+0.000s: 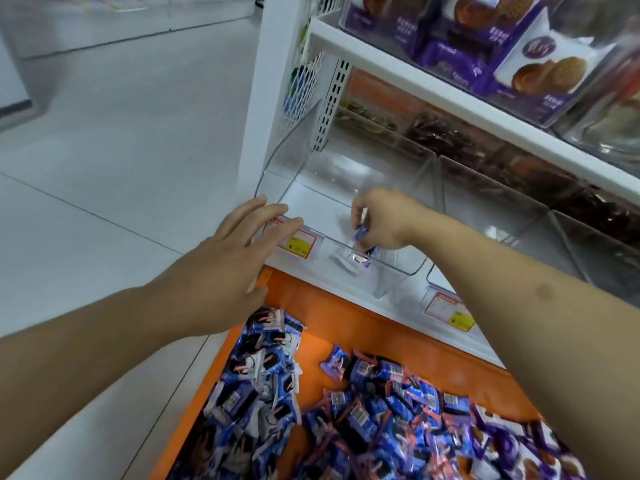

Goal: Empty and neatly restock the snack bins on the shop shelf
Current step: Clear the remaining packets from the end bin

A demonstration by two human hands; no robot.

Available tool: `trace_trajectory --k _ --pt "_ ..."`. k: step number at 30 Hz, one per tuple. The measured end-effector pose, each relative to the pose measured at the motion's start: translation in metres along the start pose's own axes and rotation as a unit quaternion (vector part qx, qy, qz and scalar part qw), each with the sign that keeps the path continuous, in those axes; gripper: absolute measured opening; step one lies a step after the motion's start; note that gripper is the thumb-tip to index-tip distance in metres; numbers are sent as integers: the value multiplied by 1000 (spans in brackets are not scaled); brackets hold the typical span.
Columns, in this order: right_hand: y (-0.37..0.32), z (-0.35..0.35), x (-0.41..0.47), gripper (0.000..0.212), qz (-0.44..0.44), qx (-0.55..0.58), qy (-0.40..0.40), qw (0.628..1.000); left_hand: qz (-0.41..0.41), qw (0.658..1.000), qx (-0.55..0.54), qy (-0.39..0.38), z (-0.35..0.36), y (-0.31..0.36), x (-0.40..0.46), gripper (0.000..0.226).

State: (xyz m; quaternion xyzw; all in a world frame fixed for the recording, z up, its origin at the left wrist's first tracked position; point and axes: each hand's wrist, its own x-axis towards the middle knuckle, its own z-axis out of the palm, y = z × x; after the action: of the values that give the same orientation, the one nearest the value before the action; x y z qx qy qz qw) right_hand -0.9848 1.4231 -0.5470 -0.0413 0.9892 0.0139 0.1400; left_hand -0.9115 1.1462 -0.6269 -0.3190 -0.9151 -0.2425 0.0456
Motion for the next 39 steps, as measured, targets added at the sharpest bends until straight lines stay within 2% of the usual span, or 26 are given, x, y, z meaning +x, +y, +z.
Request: trace_trajectory --k 3,5,7,9,11,16,20,21,27,30,32,34,36,39 --pt "-4 -24 -25 37 -10 76 131 988 -5 1000 -5 -7 -1 1 0 91" --pt "-8 -38 -54 36 -32 235 205 950 -7 1000 -7 -10 -3 1 0 88" --pt "-16 -39 -92 35 -69 398 205 892 -7 1000 -8 -10 -3 1 0 86" --pt "-25 -18 -124 36 -94 470 163 863 -9 1000 -3 -14 -3 1 0 86" --pt "-37 20 -143 38 -83 482 119 864 -9 1000 -3 -20 -4 2 -1 88" --pt "-77 144 -152 41 -11 420 -5 908 -10 1000 1 -27 -5 5 -1 90" --pt "-77 210 -141 74 4 395 -114 912 -11 999 20 -37 -6 6 0 92" --pt "-69 216 -141 75 10 375 -117 919 -11 999 24 -38 -7 6 2 92" --pt "21 209 -169 49 61 348 -82 932 -23 997 71 -21 -5 18 4 91" --pt "81 208 -199 38 119 362 -64 922 40 996 85 0 3 37 3 79" --pt "115 216 -220 31 173 400 -40 899 84 994 71 -22 10 58 -1 70" --pt "139 231 -237 28 225 431 -20 874 108 988 70 -84 24 82 -4 64" --pt "152 249 -251 29 247 425 -17 871 136 973 73 -171 49 114 -10 55" --pt "159 270 -260 36 237 438 -40 866 132 927 47 -349 109 139 -22 51"
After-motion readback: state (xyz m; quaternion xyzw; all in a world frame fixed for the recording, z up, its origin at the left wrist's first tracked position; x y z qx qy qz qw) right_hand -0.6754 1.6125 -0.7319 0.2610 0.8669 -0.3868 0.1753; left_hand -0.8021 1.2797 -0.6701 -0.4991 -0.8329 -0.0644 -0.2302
